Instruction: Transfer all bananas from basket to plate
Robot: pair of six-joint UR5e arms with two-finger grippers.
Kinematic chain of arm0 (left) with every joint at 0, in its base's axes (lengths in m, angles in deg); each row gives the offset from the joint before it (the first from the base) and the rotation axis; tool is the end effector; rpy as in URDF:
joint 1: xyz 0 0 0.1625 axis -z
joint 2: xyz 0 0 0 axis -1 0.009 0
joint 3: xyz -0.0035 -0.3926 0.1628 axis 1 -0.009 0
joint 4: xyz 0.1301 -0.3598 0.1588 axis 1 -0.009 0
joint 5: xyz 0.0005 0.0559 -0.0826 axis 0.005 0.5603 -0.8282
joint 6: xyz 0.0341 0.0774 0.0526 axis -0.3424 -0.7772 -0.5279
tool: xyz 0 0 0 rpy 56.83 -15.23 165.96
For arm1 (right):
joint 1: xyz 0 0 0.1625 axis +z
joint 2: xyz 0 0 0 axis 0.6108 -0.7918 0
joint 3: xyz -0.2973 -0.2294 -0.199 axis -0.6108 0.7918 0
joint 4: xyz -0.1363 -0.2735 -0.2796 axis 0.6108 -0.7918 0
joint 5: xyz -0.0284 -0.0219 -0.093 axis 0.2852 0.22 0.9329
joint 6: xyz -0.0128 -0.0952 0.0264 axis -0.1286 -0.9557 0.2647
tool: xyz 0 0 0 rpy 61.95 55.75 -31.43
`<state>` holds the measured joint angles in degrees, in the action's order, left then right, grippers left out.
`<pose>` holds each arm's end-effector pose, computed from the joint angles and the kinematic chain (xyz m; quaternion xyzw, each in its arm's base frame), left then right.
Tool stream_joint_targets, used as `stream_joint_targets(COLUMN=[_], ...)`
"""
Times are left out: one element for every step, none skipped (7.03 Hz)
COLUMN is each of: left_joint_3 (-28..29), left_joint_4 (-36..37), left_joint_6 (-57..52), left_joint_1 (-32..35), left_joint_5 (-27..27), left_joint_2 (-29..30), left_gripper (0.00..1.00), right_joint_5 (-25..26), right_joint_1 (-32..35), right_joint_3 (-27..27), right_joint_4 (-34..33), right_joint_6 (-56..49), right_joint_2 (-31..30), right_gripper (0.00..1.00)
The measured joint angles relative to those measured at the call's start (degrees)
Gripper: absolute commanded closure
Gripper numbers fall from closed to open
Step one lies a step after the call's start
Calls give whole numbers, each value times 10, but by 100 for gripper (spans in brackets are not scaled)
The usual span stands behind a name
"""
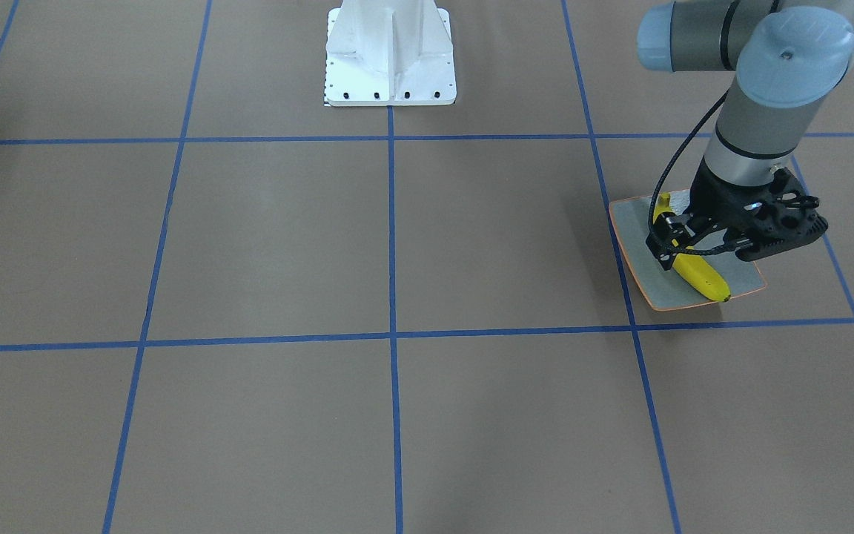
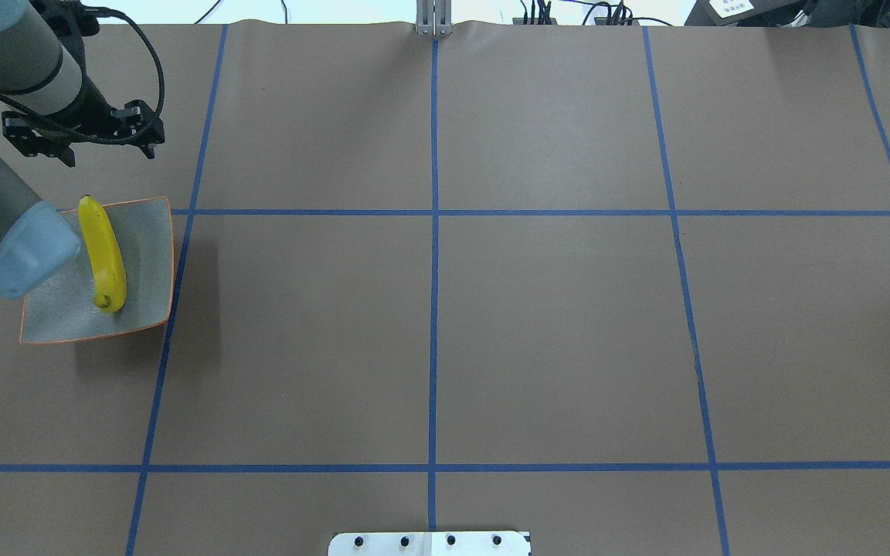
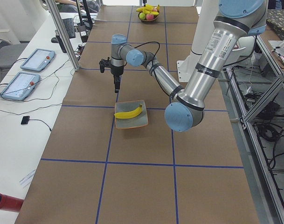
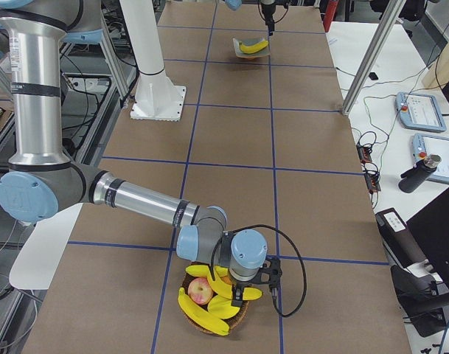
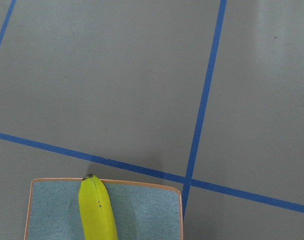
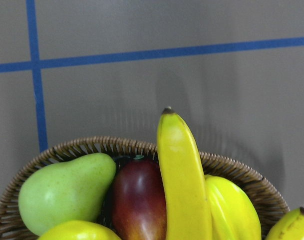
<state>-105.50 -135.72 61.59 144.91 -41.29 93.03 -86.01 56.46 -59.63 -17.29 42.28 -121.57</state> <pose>0.2642 -0.5534 0.3113 0.0497 0.3096 -0.1311 0.9405 0.0959 -0.4283 0.7869 -0.0639 -0.3714 0.0499 0.9249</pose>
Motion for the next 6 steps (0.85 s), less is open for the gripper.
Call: stream_joint_targets(left_joint_3=[0,0,0,0,0,-1], left_joint_4=[-2,-4,-4,-5,-5,-5], left_joint_6=[0,-1,-2,-4,-5,-5], left_joint_1=[0,0,0,-1,-1,-1], left_joint_5=[1,1,2,2,3,3], left_joint_2=[2,4,5,5,6,6], left_gripper=[0,0,0,0,0,0], right_joint_5=[0,1,1,1,-1,-5], right_joint_1=[0,-1,-1,-2,-3,-5], right_joint_3=[0,1,3,7,13,17], right_joint_4=[-8,-11,-12,-12,-11,-11], right_joint_6=[-1,1,4,6,7,7], right_joint_2=[-2,0,3,4,4,4], right_gripper=[7,14,15,15,15,14])
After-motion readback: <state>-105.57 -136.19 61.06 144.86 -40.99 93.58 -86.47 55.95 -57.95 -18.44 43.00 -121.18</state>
